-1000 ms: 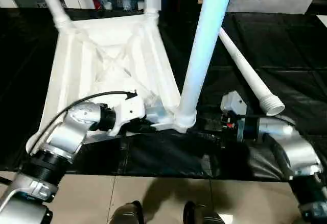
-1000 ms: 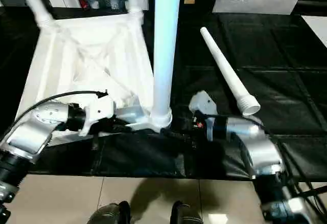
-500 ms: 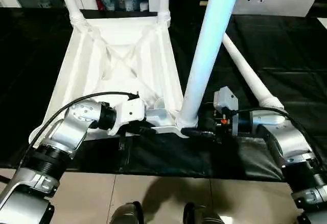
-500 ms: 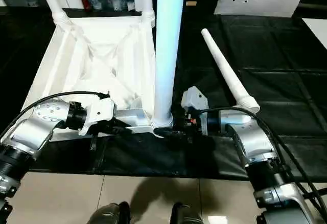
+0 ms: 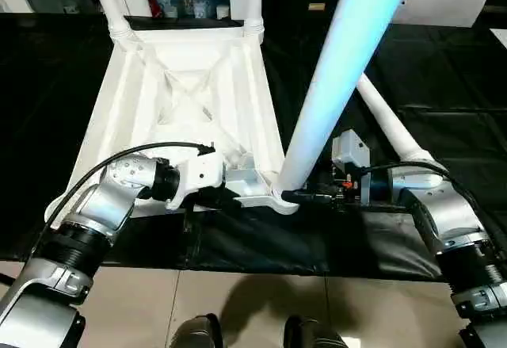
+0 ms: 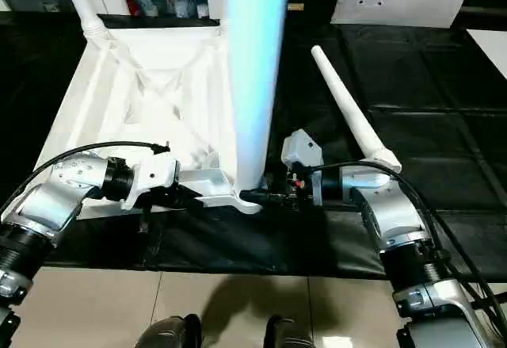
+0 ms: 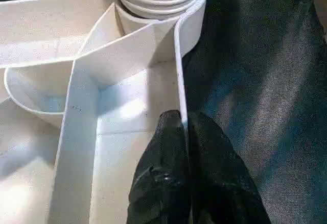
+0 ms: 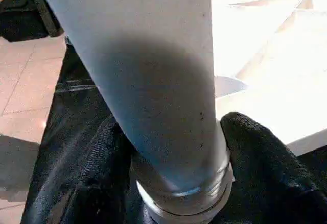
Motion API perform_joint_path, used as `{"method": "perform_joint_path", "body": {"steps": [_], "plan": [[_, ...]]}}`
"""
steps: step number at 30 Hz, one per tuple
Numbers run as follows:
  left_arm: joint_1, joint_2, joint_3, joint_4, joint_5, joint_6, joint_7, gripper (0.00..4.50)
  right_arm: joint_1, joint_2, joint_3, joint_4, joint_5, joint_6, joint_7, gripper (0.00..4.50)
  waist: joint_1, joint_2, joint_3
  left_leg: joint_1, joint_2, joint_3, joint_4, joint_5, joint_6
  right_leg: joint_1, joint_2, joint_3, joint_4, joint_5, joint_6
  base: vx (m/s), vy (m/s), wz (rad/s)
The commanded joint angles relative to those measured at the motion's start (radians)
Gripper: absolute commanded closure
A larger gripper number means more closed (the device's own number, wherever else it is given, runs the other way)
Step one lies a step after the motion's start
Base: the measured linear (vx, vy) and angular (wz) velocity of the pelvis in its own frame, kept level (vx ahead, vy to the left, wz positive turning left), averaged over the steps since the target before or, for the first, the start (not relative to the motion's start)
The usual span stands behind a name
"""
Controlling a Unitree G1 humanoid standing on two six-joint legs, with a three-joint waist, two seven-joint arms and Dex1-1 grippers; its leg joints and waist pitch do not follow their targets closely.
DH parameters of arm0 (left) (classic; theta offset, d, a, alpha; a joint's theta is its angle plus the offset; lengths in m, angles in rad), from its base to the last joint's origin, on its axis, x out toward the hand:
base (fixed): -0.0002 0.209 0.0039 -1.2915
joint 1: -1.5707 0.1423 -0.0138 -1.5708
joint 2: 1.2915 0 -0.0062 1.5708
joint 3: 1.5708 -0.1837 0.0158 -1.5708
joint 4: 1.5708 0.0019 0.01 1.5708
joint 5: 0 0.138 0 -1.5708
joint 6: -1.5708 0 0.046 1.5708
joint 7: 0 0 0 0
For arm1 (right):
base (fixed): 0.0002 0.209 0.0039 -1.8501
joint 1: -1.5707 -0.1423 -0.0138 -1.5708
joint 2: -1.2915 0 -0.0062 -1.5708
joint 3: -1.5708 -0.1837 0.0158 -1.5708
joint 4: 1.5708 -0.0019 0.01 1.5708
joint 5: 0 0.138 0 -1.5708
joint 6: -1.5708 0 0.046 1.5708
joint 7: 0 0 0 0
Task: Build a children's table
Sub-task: Rotate leg to tighten
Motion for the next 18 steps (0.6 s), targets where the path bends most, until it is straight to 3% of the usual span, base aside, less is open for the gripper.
{"method": "perform_joint_path", "body": {"steps": [1, 5, 6, 10, 11, 13, 14, 17, 18], "plan": [[0.018, 0.002, -0.063, 0.015, 0.036, -0.012, -0.043, 4.5, 0.03, 0.002, 0.031, 0.012, -0.012, 0.009, 0.021, 2.05, -0.002, -0.003, -0.083, 0.017, 0.074, -0.029, -0.054, -0.149, 0.094, 0.05, -0.089, 0.051, -0.057, -0.219, -0.251, 0.0, 0.0, 0.0], [0.021, 0.003, -0.064, 0.012, 0.032, -0.01, -0.051, 4.5, 0.036, 0.016, 0.03, 0.03, -0.007, 0.029, 0.011, 2.07, -0.003, -0.006, -0.082, 0.017, 0.074, -0.029, -0.055, -0.16, 0.089, 0.051, -0.09, 0.051, -0.059, -0.234, -0.251, 0.0, 0.0, 0.0], [0.021, 0.003, -0.064, 0.011, 0.031, -0.009, -0.054, 4.5, 0.037, 0.016, 0.036, 0.04, -0.015, 0.027, 0.008, 2.07, -0.002, -0.001, -0.08, 0.017, 0.074, -0.029, -0.056, -0.16, 0.087, 0.05, -0.09, 0.051, -0.059, -0.236, -0.251, 0.0, 0.0, 0.0], [0.022, 0.005, -0.064, 0.008, 0.03, -0.007, -0.062, 4.5, 0.042, 0.016, 0.049, 0.069, -0.04, 0.039, -0.008, 2.07, -0.003, -0.001, -0.079, 0.018, 0.074, -0.03, -0.057, -0.168, 0.083, 0.05, -0.089, 0.051, -0.059, -0.225, -0.255, 0.0, 0.0, 0.0], [0.022, 0.006, -0.064, 0.008, 0.03, -0.006, -0.063, 4.5, 0.043, 0.017, 0.051, 0.076, -0.043, 0.049, -0.012, 2.07, -0.003, -0.001, -0.077, 0.018, 0.074, -0.03, -0.058, -0.178, 0.081, 0.05, -0.09, 0.051, -0.061, -0.242, -0.254, 0.0, 0.0, 0.0], [0.023, 0.009, -0.063, 0.003, 0.027, -0.003, -0.068, 4.5, 0.046, 0.017, 0.054, 0.089, -0.053, 0.057, -0.023, 2.07, -0.002, 0.008, -0.066, 0.019, 0.074, -0.032, -0.063, -0.204, 0.071, 0.046, -0.09, 0.051, -0.067, -0.281, -0.248, 0.0, 0.0, 0.0], [0.024, 0.011, -0.063, 0.001, 0.026, -0.001, -0.071, 4.5, 0.048, 0.019, 0.055, 0.098, -0.059, 0.054, -0.031, 2.07, -0.004, 0.004, -0.067, 0.022, 0.075, -0.032, -0.064, -0.227, 0.061, 0.046, -0.091, 0.052, -0.07, -0.306, -0.242, 0.0, 0.0, 0.0], [0.026, 0.015, -0.062, -0.005, 0.019, 0.007, -0.078, 4.5, 0.053, 0.027, 0.053, 0.105, -0.055, 0.06, -0.04, 2.07, -0.004, 0.01, -0.06, 0.025, 0.076, -0.036, -0.069, -0.263, 0.042, 0.044, -0.093, 0.053, -0.074, -0.345, -0.233, 0.0, 0.0, 0.0], [0.03, 0.016, -0.06, -0.013, 0.011, 0.016, -0.085, 4.5, 0.057, 0.034, 0.048, 0.1, -0.043, 0.084, -0.048, 2.07, -0.005, 0.007, -0.06, 0.025, 0.076, -0.035, -0.07, -0.266, 0.039, 0.045, -0.091, 0.054, -0.073, -0.341, -0.233, 0.0, 0.0, 0.0]]}}
